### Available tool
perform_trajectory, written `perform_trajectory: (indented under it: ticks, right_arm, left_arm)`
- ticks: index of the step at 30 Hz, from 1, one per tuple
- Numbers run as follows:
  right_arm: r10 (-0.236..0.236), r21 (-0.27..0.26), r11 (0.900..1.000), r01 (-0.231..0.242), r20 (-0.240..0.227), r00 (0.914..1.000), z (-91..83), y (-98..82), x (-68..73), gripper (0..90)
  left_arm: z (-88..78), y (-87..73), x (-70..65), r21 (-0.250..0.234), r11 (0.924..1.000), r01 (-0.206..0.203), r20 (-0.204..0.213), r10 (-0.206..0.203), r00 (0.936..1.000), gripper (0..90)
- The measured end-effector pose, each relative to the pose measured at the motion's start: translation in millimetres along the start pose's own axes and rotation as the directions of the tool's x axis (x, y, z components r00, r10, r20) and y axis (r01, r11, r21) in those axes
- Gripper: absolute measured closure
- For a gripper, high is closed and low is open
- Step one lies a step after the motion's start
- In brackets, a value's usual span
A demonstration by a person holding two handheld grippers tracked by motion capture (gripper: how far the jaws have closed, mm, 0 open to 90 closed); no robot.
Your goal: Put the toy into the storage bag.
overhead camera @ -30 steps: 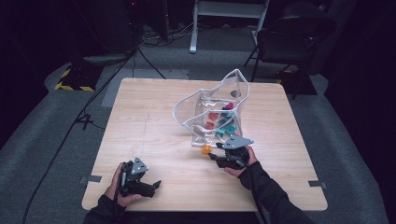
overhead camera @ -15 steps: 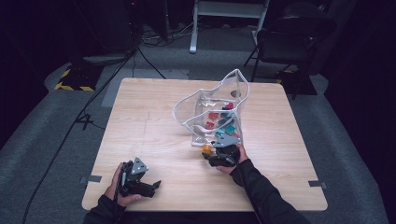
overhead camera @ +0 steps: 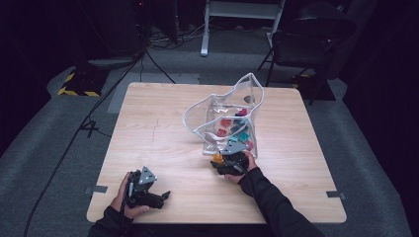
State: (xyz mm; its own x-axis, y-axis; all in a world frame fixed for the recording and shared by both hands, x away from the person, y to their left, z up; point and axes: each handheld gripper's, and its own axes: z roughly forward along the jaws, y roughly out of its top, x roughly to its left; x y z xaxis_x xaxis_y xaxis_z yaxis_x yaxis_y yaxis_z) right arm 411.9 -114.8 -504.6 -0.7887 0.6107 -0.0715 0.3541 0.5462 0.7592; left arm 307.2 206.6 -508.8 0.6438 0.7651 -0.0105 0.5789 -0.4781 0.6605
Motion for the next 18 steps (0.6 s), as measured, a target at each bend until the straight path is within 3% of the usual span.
perform_trajectory:
  ticks: [6,8,12,18]
  right_arm:
    - [-0.004,0.001,1.000,0.004,0.013,0.9999,-0.8,0.1,0.1,49.5]
    - [0.004,-0.005,1.000,-0.004,-0.012,0.9999,-2.6,-0.6,-0.7,54.6]
    - [-0.007,-0.011,1.000,0.007,-0.018,0.9998,-6.4,-2.7,1.6,58.9]
    - [-0.006,-0.022,1.000,0.006,-0.016,0.9998,-11.7,-3.8,0.1,59.5]
  left_arm:
    - [-0.1,0.0,0.1,0.001,1.0000,-0.002,0.000,0.002,1.0000,0.5]
    - [-0.2,0.1,0.2,0.001,1.0000,-0.004,-0.002,0.004,1.0000,0.5]
    - [0.0,0.0,0.0,0.000,1.0000,0.000,0.000,0.000,1.0000,0.5]
    - [0.0,0.0,0.1,0.000,1.0000,-0.001,0.000,0.001,1.0000,0.5]
